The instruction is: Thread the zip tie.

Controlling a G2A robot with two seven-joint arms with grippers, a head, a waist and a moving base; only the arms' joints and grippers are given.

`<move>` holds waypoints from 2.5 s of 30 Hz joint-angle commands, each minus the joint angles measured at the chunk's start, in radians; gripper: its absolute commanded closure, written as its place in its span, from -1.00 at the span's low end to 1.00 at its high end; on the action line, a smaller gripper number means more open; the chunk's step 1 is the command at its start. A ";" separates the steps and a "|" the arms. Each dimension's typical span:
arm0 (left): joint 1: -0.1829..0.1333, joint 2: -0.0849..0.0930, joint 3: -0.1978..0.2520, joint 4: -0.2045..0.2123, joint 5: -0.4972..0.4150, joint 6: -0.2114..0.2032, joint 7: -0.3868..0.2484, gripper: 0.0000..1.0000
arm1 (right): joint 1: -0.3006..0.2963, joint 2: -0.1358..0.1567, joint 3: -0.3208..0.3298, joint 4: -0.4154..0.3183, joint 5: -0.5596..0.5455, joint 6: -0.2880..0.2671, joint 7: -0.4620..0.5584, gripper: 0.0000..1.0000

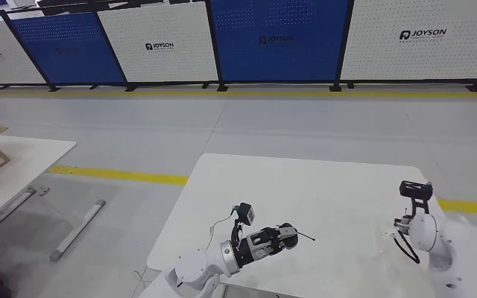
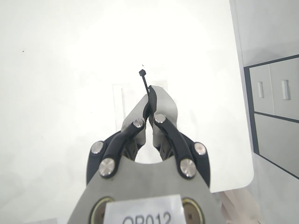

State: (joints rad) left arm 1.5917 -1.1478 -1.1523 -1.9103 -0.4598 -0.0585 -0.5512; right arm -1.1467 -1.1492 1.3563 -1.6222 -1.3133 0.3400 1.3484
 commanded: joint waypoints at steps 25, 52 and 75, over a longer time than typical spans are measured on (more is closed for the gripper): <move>0.000 0.000 0.000 0.000 0.000 0.000 0.000 1.00 | 0.090 -0.042 -0.086 0.185 -0.037 -0.017 0.042 0.48; 0.000 0.000 0.000 0.000 0.000 0.000 0.000 1.00 | 0.097 -0.033 -0.093 0.197 -0.019 -0.035 0.042 0.34; 0.000 0.000 0.000 0.000 0.000 0.000 0.000 1.00 | -0.283 -0.003 0.179 -0.328 0.067 -0.002 -0.155 0.36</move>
State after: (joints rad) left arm 1.5917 -1.1478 -1.1523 -1.9103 -0.4598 -0.0585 -0.5512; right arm -1.4317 -1.1521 1.5330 -1.9589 -1.2477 0.3390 1.1850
